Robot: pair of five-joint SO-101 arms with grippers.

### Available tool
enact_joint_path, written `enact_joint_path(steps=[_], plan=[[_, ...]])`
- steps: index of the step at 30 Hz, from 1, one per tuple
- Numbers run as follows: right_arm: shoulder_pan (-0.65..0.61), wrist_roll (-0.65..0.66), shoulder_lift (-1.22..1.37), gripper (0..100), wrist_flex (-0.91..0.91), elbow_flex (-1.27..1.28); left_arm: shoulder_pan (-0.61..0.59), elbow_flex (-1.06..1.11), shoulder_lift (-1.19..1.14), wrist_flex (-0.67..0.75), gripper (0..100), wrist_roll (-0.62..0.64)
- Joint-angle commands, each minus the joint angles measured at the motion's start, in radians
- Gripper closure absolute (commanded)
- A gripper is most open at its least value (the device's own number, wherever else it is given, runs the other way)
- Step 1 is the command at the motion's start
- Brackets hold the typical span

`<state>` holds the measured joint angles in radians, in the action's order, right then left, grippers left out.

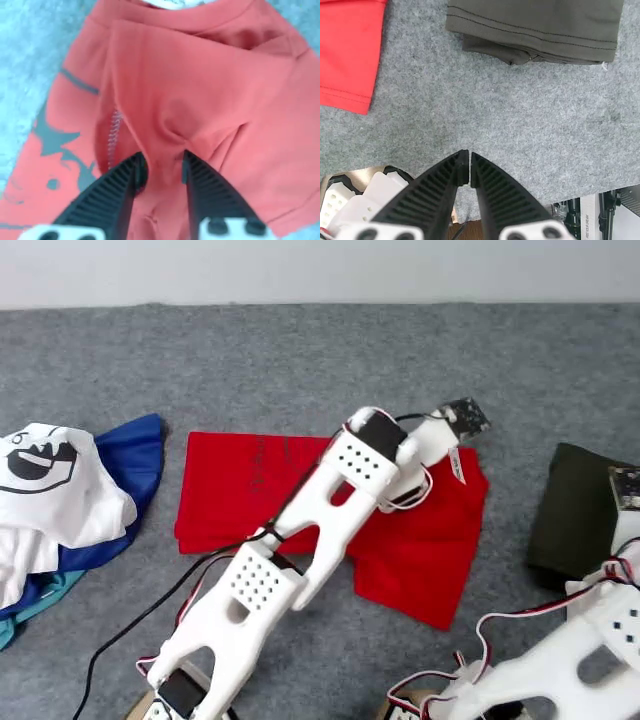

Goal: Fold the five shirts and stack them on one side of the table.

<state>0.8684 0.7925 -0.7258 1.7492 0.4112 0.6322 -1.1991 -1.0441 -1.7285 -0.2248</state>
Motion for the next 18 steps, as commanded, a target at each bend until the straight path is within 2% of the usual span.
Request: enact_joint_path(steps=[1, 4, 9, 13, 18], plan=[[0.004, 0.003, -0.007, 99.0, 0.002, -0.006, -0.025, 0.064, 0.166, -0.028, 87, 0.029], [-0.01, 0.003, -0.005, 99.0, 0.001, -0.006, -0.054, 0.194, 0.255, -0.028, 87, 0.031], [-0.136, -0.003, -0.004, 99.0, -0.001, -0.002, -0.064, 0.403, 0.41, -0.026, 87, 0.031], [-0.275, -0.114, 0.022, 98.9, -0.048, 0.002, -0.118, 0.473, 0.488, -0.023, 87, 0.058], [-0.432, -0.216, 0.143, 98.9, -0.056, 0.0, -0.183, 0.501, 0.459, 0.014, 87, 0.097]])
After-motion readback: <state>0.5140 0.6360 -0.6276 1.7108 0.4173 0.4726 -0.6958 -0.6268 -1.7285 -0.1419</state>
